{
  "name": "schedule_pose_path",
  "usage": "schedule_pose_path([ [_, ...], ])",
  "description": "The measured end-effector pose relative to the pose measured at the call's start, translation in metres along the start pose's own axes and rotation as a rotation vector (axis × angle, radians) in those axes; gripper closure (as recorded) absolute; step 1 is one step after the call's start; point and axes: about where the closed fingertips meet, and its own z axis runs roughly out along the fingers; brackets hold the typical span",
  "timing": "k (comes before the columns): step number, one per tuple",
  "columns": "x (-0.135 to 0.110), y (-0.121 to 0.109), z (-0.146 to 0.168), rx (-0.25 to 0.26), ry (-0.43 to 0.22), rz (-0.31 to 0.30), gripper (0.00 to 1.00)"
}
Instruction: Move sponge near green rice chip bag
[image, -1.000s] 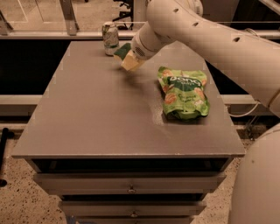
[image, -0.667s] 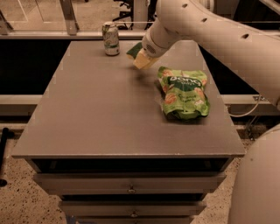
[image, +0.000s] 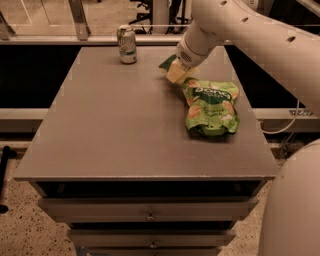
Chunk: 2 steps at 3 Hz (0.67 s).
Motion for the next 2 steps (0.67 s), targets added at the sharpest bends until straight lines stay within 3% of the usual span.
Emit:
schedule_pose_path([
  [1, 0.012, -0.005, -0.002, -0.005, 0.036, 0.011, 0.58],
  [2, 0.024, -0.011, 0.002, -0.006, 0.068, 0.006, 0.28],
])
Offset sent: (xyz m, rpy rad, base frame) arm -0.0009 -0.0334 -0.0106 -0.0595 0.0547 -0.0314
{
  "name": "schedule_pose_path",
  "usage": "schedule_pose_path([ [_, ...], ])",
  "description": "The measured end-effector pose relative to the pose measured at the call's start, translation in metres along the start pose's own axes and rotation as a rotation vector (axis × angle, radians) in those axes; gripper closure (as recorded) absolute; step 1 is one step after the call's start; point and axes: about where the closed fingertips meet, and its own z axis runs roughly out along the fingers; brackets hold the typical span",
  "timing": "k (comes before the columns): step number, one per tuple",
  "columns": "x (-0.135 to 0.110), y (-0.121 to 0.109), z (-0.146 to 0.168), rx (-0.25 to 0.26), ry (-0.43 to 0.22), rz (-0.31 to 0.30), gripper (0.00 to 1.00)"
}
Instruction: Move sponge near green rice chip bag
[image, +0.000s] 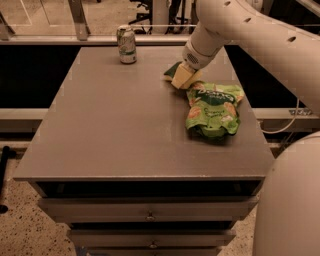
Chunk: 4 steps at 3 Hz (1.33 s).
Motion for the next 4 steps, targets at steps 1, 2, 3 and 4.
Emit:
schedule_pose_path([
  [1, 0.007, -0.003, 0.003, -0.002, 0.017, -0.009, 0.04],
  [2, 0.012, -0.006, -0.002, 0.013, 0.015, -0.010, 0.00],
  [3, 0.006, -0.003, -0.016, 0.051, -0.039, -0.005, 0.00],
  [4, 0.002, -0.003, -0.017, 0.063, -0.060, -0.006, 0.00],
])
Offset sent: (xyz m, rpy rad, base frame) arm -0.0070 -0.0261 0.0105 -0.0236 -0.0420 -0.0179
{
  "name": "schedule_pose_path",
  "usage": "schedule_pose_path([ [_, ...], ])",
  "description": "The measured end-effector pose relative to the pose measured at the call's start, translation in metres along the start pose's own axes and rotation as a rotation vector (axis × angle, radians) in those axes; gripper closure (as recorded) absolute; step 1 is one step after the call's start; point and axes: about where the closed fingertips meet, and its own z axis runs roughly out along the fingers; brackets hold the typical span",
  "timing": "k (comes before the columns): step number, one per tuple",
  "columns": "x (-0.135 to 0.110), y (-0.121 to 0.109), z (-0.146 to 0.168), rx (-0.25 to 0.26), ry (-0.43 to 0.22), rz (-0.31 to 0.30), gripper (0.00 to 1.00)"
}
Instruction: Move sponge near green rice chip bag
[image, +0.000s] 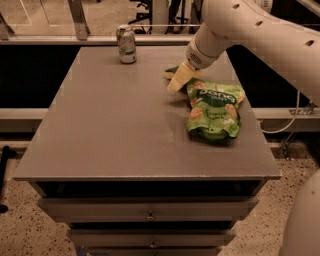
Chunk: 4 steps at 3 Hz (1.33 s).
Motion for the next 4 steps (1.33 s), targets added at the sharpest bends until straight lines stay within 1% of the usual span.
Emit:
schedule_pose_path([
  [1, 0.001, 0.003, 0.003, -0.020, -0.018, 0.001, 0.00],
  [2, 0.024, -0.045, -0.020, 0.039, -0.016, 0.036, 0.00],
  [3, 0.028, -0.096, -0.059, 0.101, -0.064, 0.074, 0.00],
  [4, 0.034, -0.132, -0.082, 0.117, -0.106, 0.102, 0.00],
])
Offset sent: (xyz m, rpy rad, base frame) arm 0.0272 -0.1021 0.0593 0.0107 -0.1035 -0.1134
